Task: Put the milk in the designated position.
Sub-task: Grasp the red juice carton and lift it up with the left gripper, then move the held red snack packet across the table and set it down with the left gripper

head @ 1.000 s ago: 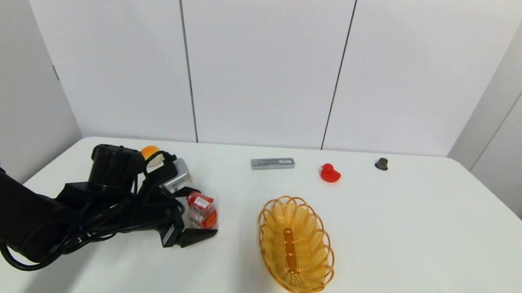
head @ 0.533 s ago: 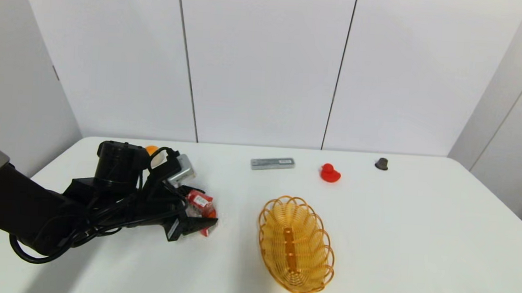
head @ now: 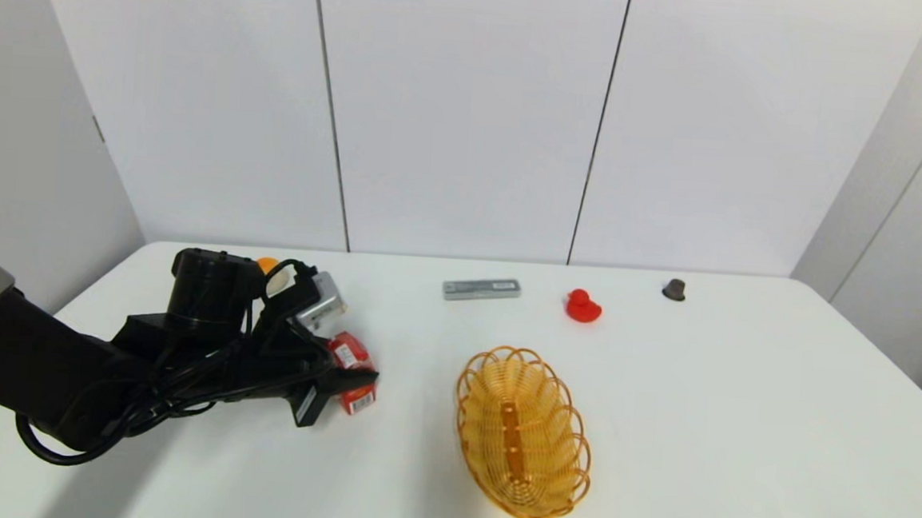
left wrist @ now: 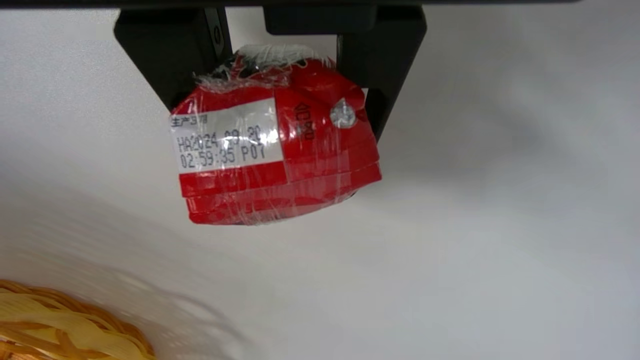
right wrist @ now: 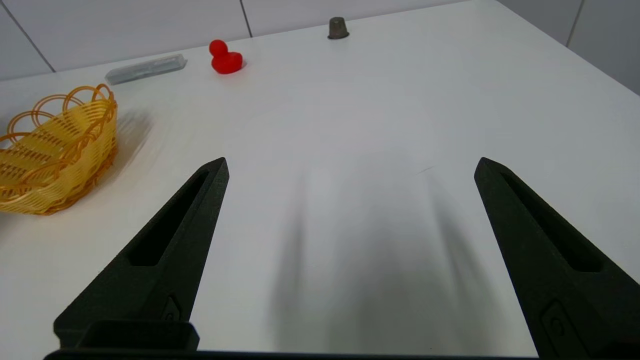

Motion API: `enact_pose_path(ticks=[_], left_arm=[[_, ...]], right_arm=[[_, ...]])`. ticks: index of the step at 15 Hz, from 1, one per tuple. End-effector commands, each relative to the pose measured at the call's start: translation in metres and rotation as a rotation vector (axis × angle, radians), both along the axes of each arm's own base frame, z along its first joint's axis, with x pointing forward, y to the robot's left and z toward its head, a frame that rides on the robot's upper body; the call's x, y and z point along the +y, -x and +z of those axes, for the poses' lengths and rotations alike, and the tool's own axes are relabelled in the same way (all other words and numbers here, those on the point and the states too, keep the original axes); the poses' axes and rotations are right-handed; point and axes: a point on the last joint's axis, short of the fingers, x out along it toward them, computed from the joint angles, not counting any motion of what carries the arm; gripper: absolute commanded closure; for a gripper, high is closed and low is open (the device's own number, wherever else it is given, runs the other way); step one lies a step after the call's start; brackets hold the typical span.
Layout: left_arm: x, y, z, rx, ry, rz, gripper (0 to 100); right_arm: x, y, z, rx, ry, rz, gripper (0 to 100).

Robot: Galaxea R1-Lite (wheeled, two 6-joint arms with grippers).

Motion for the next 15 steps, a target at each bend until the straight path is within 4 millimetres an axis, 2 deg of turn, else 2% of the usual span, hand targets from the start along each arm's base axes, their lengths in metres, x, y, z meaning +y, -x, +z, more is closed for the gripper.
enact_pose_path(ticks=[1, 3, 5, 11, 15], left_arm=[[-0.022, -0.010, 0.047, -0.114, 0.112, -0.022, 100], [-0.044, -0.016, 0.074, -0.168, 0.178, -0.052, 100], [-0.079, -0.017, 0.091, -0.170, 0.221, -0.115, 100], [-0.180, 0.003, 0.103, -0.075, 0.201, -0.355, 100], [-0.233, 0.004, 0.102, -0.072, 0.203, -0.446, 100]], right_arm=[[0.000, 0.000, 0.000, 0.002, -0.001, 0.000, 0], [0.000, 0.000, 0.000, 0.002, -0.001, 0.000, 0], [0.000, 0.000, 0.000, 0.002, -0.001, 0.000, 0], [0.000, 0.000, 0.000, 0.002, -0.001, 0.000, 0], [0.000, 0.000, 0.000, 0.002, -0.001, 0.000, 0]])
